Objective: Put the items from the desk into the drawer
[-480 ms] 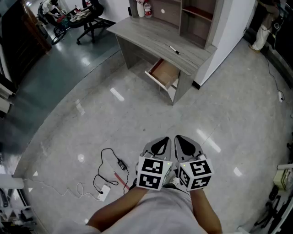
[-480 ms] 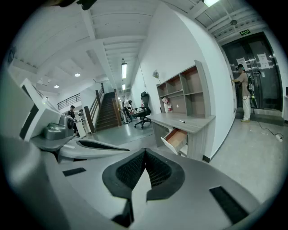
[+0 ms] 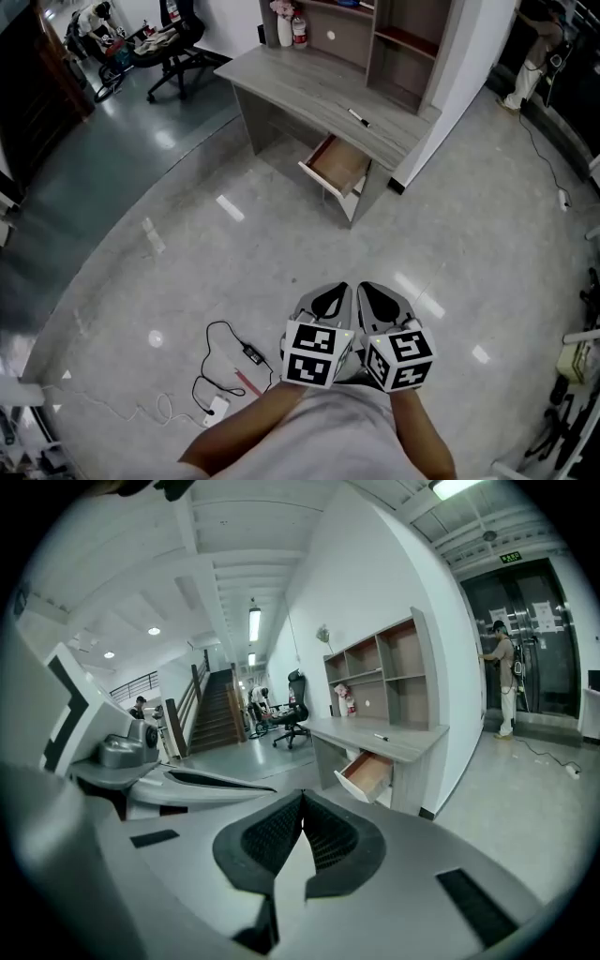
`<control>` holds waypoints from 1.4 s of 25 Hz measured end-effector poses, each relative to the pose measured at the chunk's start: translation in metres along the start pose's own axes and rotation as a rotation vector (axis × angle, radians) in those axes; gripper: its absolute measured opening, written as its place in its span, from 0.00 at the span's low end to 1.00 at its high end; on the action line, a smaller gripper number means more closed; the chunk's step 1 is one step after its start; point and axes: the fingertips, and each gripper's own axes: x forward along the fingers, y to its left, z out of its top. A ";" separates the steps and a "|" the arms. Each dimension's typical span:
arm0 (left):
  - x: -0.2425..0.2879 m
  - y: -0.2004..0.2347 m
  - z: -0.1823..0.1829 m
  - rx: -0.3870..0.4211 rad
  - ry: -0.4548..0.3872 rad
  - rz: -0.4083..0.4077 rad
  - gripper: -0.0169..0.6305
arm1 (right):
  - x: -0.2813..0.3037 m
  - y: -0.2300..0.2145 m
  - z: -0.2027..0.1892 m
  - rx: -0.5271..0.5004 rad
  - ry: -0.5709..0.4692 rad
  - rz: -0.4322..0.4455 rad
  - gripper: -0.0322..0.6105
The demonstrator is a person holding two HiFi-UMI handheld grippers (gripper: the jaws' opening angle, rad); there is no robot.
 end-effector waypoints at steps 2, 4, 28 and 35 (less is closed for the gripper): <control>0.001 0.008 0.002 -0.001 -0.001 -0.011 0.03 | 0.006 0.003 0.002 -0.004 -0.001 -0.011 0.05; 0.002 0.015 0.001 -0.005 0.007 -0.021 0.03 | 0.012 0.008 0.003 -0.009 0.002 -0.019 0.05; 0.130 0.076 0.059 -0.052 0.057 0.096 0.03 | 0.131 -0.085 0.055 0.006 0.033 0.105 0.05; 0.180 0.068 0.093 -0.033 0.066 0.127 0.03 | 0.151 -0.138 0.082 0.027 0.023 0.138 0.05</control>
